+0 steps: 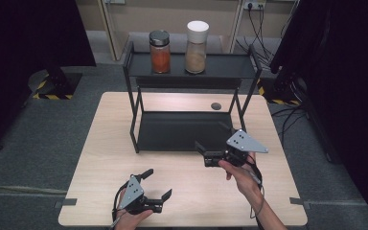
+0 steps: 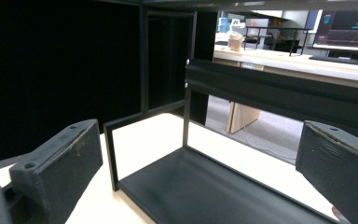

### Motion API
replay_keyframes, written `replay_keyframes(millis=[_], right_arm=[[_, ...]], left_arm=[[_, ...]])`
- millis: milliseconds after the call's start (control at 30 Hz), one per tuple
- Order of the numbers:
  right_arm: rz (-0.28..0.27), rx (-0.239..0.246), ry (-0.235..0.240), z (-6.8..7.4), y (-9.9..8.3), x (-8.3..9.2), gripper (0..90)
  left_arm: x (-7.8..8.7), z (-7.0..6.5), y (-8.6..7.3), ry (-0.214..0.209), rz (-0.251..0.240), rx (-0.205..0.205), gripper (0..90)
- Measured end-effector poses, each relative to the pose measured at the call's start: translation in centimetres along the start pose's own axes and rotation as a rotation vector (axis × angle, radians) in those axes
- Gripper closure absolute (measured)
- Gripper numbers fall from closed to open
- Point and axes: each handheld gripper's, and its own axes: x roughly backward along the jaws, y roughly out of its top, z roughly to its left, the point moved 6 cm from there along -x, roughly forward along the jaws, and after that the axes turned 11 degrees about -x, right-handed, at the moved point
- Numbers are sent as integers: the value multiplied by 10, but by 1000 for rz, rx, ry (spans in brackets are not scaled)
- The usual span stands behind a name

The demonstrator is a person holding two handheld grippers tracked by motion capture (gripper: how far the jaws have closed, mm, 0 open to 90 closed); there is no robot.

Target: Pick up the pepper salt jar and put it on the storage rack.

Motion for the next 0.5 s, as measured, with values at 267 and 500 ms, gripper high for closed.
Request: replay_keyframes(millis=[267, 500], right_arm=[[24, 9, 11, 3, -16, 5, 10], [29, -4, 23, 3, -27, 11, 10]], left_arm=[[0, 0, 0, 1, -1, 0, 32], [0, 0, 0, 1, 0, -1, 32]])
